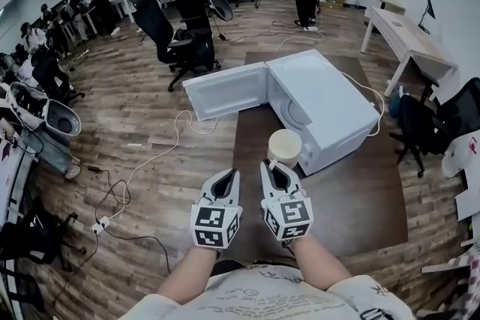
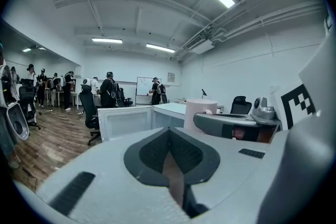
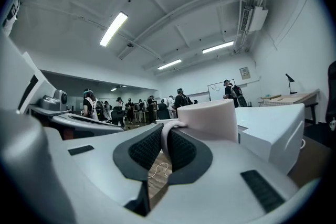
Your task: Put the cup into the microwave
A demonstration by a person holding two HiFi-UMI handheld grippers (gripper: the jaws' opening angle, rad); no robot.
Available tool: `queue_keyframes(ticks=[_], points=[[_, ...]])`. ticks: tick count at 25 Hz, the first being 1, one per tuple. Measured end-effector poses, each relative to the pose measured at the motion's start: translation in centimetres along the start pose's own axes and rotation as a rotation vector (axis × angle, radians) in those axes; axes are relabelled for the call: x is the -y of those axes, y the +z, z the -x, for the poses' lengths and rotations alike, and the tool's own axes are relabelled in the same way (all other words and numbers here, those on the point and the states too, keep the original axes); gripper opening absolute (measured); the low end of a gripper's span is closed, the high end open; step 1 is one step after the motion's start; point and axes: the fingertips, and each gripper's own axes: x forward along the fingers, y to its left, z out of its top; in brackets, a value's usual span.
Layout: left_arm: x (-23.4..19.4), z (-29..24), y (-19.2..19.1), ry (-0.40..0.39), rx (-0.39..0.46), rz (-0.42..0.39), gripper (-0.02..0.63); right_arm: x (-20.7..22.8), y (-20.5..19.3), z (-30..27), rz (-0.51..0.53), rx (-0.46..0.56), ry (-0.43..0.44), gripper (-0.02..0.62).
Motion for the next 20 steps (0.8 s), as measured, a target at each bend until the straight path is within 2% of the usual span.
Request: queue_keyframes(ticks=[9, 15, 20], points=[[-2.5, -3.8, -1.0, -0.036, -0.037, 0.018, 0.014, 1.3, -2.9, -4.1, -0.011, -0.015, -0.020, 0.032], [-4.7, -7.1, -1.4, -0.122, -0.054, 0.022, 0.014, 1.9, -3.7, -8.6, 0.024, 0.010, -0.043, 0.032], [-7.1, -9.1, -1.5, -0.166, -0.053, 0.030, 0.014, 2.8, -5.5, -12.2, 0.017, -0.010, -0.085, 0.032]])
